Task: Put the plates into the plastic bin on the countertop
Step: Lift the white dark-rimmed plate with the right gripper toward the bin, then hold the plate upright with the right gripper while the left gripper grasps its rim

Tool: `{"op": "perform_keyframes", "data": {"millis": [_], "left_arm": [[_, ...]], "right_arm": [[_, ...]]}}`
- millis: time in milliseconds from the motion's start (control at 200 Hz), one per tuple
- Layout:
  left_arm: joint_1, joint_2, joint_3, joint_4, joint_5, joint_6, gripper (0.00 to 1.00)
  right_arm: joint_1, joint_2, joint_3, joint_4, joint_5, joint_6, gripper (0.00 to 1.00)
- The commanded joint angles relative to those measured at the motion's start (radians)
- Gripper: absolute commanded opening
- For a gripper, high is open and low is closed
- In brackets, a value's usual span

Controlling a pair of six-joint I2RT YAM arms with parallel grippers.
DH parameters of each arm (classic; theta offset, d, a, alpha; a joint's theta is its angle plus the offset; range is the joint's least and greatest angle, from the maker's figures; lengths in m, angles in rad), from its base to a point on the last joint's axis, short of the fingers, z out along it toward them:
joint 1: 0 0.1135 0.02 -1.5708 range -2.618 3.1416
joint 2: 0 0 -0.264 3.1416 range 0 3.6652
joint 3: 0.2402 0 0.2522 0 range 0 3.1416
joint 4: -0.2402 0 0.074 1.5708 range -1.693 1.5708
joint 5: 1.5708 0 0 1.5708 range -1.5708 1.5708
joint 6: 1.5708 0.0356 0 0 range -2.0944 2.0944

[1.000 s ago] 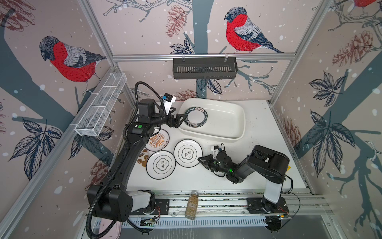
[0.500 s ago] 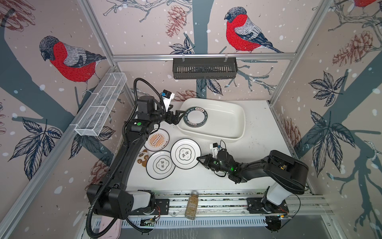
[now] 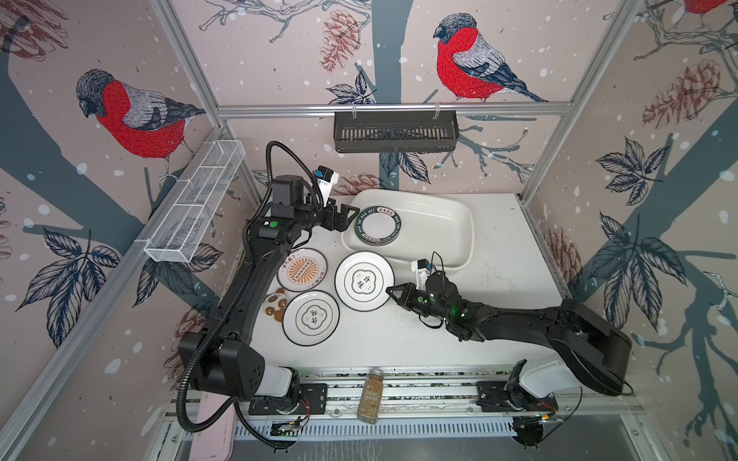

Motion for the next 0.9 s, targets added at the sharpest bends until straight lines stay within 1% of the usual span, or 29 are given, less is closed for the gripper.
{"op": "perform_keyframes", "data": {"millis": [0, 125, 190, 340, 510, 770, 896], "left_arm": [[0.002, 0.023, 0.014, -0.028, 0.055, -0.005, 0.91], [0.001, 0.089, 0.045, -0.079, 0.118, 0.009, 0.90], [0.002, 0.127, 0.057, -0.090, 0.157, -0.007, 0.90], [-0.001, 0.221, 0.095, -0.103, 0.236, -0.052, 0.88], [-0.012, 0.316, 0.163, -0.128, 0.314, -0.072, 0.82], [-0.080, 0.436, 0.325, -0.213, 0.335, -0.059, 0.74], [-0.105, 0.484, 0.363, -0.230, 0.332, -0.068, 0.69]], "right_arm": [[-0.036, -0.036, 0.018, -0.035, -0.038, -0.050, 0.02], [-0.119, -0.076, 0.004, -0.012, -0.105, -0.038, 0.02], [-0.161, -0.096, 0.005, -0.021, -0.130, -0.041, 0.02], [-0.244, -0.154, 0.033, -0.102, -0.156, -0.082, 0.02], [-0.331, -0.191, 0.082, -0.196, -0.192, -0.142, 0.03], [-0.424, -0.192, 0.121, -0.231, -0.244, -0.191, 0.03], [-0.452, -0.194, 0.122, -0.222, -0.253, -0.201, 0.03]]}}
